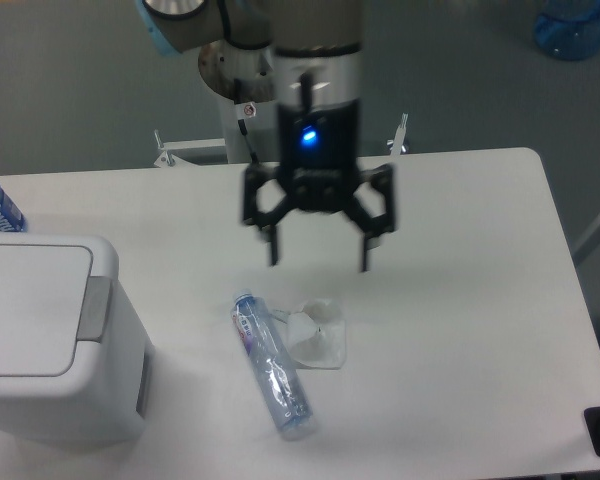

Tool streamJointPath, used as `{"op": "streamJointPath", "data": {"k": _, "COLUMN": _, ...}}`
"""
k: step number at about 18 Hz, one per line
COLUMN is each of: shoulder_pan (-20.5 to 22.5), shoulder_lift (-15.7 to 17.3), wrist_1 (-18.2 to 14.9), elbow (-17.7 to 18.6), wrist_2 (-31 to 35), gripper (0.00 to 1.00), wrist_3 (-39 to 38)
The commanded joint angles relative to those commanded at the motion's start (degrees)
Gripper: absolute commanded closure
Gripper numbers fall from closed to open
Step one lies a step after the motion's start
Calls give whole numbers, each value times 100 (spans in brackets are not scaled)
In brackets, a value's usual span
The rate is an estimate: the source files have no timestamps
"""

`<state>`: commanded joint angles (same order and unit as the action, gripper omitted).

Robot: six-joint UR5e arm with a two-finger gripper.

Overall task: Open the trash can
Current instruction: 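Move the open gripper across the table toward the white trash can lid, then lower the gripper onto the edge of the trash can lid and press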

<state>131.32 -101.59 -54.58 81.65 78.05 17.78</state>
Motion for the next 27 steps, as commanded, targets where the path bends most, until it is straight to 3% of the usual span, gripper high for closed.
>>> {"op": "streamJointPath", "data": {"k": 4, "shoulder_pan": -177, "shoulder_lift": -212, "wrist_1": 290, "elbow": -97, "wrist_2": -88, "gripper": 0, "wrist_3": -713}}
{"op": "streamJointPath", "data": {"k": 15, "shoulder_pan": -774, "shoulder_lift": -335, "wrist_1": 308, "elbow": 8, "wrist_2": -123, "gripper": 0, "wrist_3": -943}}
{"op": "streamJointPath", "data": {"k": 27, "shoulder_pan": -792, "shoulder_lift": -335, "wrist_1": 308, "elbow": 158, "wrist_2": -88, "gripper": 0, "wrist_3": -952}}
